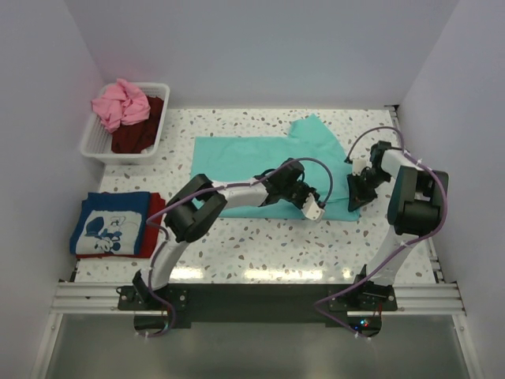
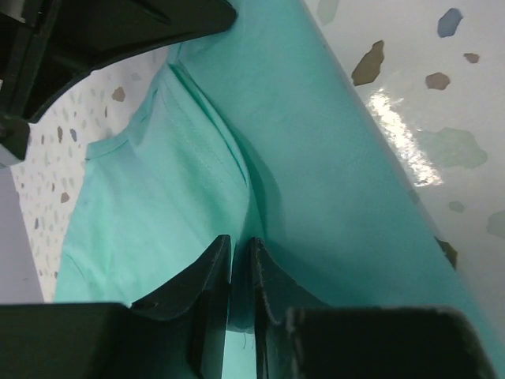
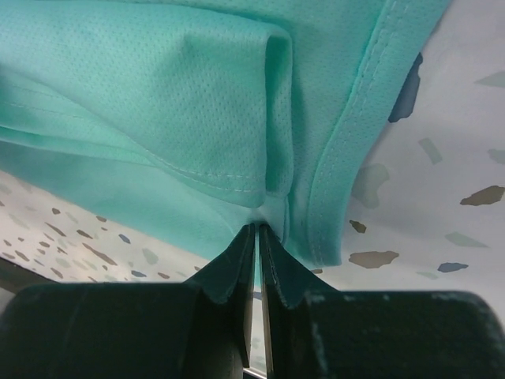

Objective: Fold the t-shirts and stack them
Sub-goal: Fold the tshirt

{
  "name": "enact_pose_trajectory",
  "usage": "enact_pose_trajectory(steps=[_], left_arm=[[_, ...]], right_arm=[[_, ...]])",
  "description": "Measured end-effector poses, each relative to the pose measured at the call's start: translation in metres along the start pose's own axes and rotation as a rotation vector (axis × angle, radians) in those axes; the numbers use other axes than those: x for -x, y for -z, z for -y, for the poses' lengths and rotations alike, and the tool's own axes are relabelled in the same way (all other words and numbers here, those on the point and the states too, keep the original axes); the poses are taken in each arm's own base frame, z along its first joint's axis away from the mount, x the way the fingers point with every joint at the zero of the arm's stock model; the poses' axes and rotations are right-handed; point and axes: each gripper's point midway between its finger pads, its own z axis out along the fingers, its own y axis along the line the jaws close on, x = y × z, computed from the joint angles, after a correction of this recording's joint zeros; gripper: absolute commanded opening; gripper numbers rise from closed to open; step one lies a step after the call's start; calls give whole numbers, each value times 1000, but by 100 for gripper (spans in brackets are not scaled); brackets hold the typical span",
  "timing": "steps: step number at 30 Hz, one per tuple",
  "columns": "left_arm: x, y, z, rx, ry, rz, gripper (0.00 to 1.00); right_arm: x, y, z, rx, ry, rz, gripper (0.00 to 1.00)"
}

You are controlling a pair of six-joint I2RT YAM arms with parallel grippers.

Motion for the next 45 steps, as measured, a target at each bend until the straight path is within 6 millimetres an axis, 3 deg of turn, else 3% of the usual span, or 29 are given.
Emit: enact_pose_trajectory(steps=[5,14,18,22,27,33,37,42,45], left_arm=[[-5,3,-20,91,61,-8,0],[-43,19,-50,224,295,-57,0],[-62,24,-48,246,386,-95,8],[-71,22,-43,256,478,-119,28],[-80,26,-46,285,623,-125,37],[-101,53,-47,333,766,-115,40],[-86,75,-49,337,795,-78,36],[-32,88,-60,275,748,24,31],[-7,84,-50,206,737,50,29]], right_arm=[[-2,-1,4,-20,1,-9,10],[-3,-1,5,-24,3,-11,10],[-4,-1,6,-30,3,-15,10],[-4,-1,7,-36,4,-18,10],[-5,-1,7,-37,7,-20,10],[-4,2,5,-30,18,-12,11],[2,13,-6,1,29,36,12],[22,32,-20,6,74,116,12],[31,31,-31,6,109,126,14]])
